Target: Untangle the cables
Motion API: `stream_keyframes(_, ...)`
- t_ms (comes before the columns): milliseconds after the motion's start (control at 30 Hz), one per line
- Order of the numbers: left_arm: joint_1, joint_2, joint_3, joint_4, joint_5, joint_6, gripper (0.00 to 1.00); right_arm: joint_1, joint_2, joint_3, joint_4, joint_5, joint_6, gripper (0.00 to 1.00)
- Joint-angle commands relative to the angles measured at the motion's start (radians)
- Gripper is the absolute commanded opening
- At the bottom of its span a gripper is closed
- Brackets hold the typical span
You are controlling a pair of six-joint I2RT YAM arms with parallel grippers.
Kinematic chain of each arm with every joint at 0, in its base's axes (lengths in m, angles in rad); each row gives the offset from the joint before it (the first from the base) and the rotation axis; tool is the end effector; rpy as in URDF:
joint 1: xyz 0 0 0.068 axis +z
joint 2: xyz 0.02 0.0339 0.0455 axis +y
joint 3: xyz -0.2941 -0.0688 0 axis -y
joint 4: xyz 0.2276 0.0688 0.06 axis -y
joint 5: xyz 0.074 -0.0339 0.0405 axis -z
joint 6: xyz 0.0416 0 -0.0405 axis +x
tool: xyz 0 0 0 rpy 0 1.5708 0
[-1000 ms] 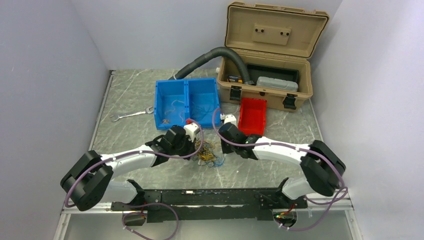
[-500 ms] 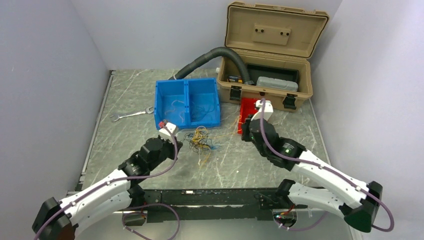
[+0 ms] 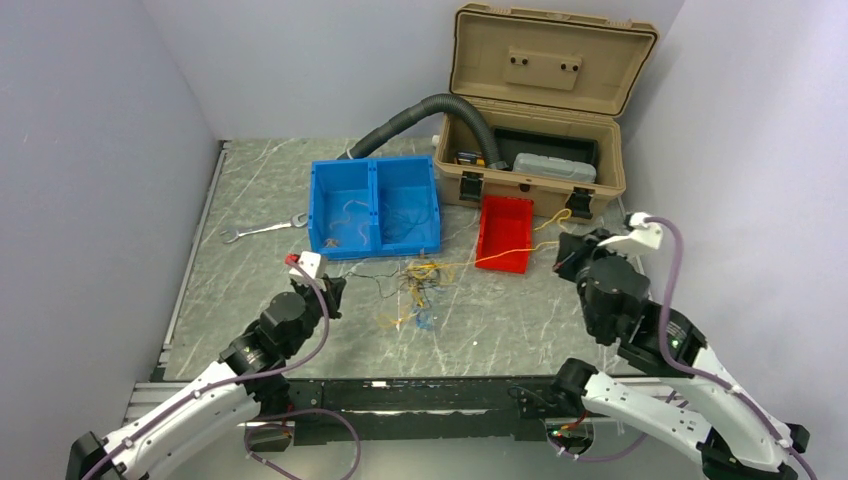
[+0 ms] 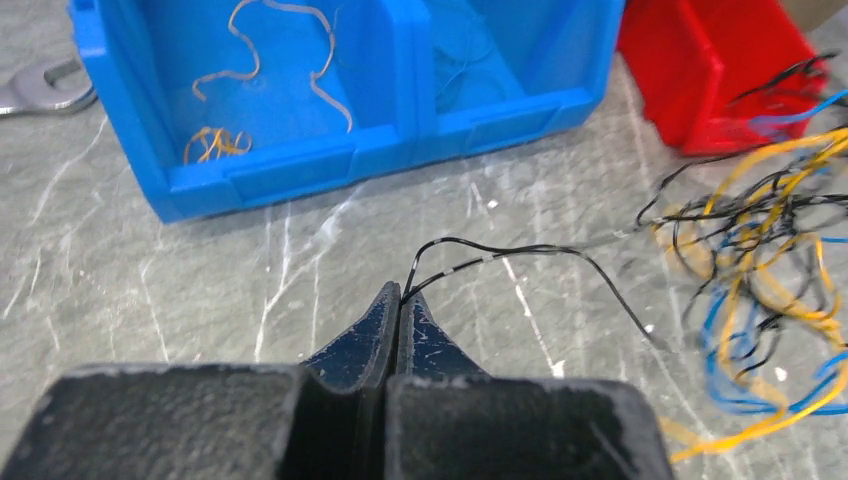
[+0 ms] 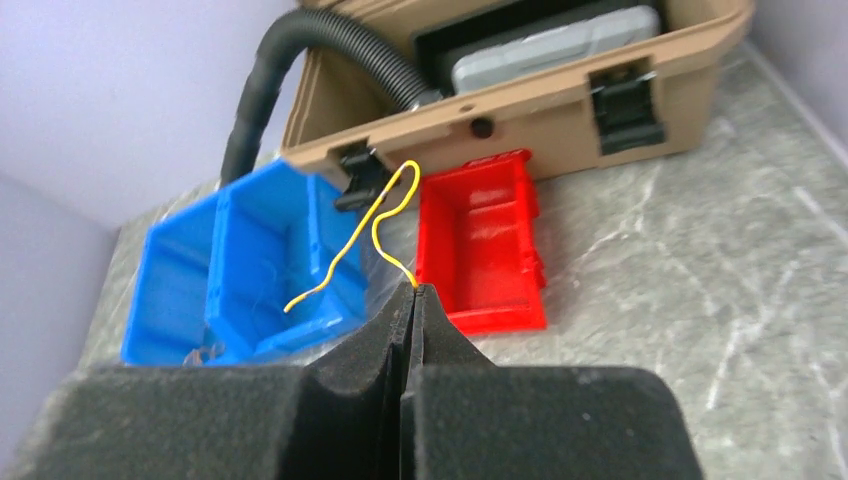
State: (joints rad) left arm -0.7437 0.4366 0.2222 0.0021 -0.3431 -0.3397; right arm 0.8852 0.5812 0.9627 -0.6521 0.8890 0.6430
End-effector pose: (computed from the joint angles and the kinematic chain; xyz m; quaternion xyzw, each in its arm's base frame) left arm 0.0825 -0.0569 0.2242 0.0487 0.7726 -0.2053 0.5988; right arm 0.0628 0.0257 0.3886 0.1715 0.7449 0.1309 0.6314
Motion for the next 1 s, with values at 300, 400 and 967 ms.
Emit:
stream_keyframes(300,0.002,0.036,0.049,-0.119,-0.18,-0.086,0.0,0.0,-0.042,0.219,-0.345,0.319,0.107,0.0)
stream_keyframes(400,0.002,-0.013,0.052,-0.178,-0.27,-0.127,0.0,0.0,-0.027,0.256,-0.558,0.391,0.317,0.0)
stream_keyframes(967,0.002,-0.041,0.048,-0.15,-0.197,-0.069,0.0,0.0,-0.045,0.063,-0.124,0.047,-0.081,0.0)
